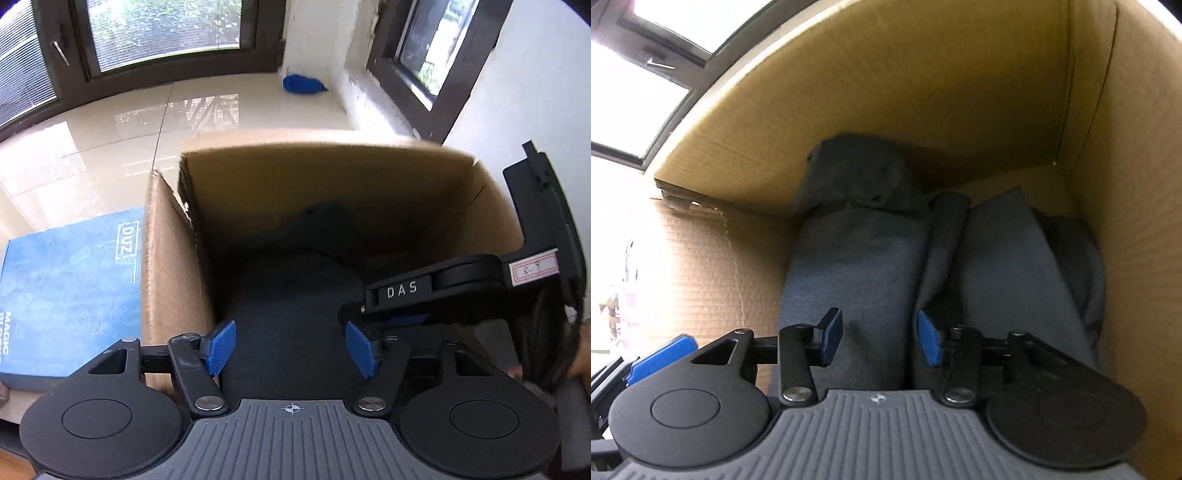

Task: Fold clothes
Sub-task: 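Open both grippers and release the trousers inside the box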

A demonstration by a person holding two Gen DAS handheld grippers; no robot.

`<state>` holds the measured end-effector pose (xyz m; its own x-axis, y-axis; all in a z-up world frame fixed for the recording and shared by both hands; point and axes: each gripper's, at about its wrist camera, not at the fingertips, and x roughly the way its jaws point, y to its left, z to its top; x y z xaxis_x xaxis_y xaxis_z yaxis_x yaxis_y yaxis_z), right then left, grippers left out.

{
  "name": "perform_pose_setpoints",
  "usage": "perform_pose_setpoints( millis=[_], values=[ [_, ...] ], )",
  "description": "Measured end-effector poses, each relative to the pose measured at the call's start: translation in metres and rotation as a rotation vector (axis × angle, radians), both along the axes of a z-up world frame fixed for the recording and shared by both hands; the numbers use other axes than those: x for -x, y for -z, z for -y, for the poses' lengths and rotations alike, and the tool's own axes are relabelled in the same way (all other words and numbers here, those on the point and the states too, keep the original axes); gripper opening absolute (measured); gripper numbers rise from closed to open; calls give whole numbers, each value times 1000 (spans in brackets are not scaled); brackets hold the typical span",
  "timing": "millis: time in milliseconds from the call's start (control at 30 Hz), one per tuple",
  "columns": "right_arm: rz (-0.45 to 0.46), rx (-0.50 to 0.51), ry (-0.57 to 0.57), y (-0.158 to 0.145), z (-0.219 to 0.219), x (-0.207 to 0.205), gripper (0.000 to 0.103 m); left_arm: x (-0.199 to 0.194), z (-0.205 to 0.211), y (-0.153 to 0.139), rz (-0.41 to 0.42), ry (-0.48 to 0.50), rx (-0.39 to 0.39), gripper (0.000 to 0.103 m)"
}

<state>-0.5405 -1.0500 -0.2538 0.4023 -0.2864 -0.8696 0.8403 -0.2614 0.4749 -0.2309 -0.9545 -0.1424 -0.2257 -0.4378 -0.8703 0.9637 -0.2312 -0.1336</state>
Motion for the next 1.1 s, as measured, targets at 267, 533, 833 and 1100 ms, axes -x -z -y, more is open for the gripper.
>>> perform_pose_setpoints(
  millis=[267,533,833,1100],
  values=[
    [-43,81,-284,-38,17,-17,34,-5,-22,-36,-88,4,48,72],
    [62,48,-555,-32,15,-37,8,5,-43,-84,-130,118,164,77],
    [41,-118,-921,7,17,-84,9,7,-53,-114,-229,164,184,79],
    [-21,-251,-1058,54,16,-99,0,11,-49,-124,-223,154,231,80]
  ],
)
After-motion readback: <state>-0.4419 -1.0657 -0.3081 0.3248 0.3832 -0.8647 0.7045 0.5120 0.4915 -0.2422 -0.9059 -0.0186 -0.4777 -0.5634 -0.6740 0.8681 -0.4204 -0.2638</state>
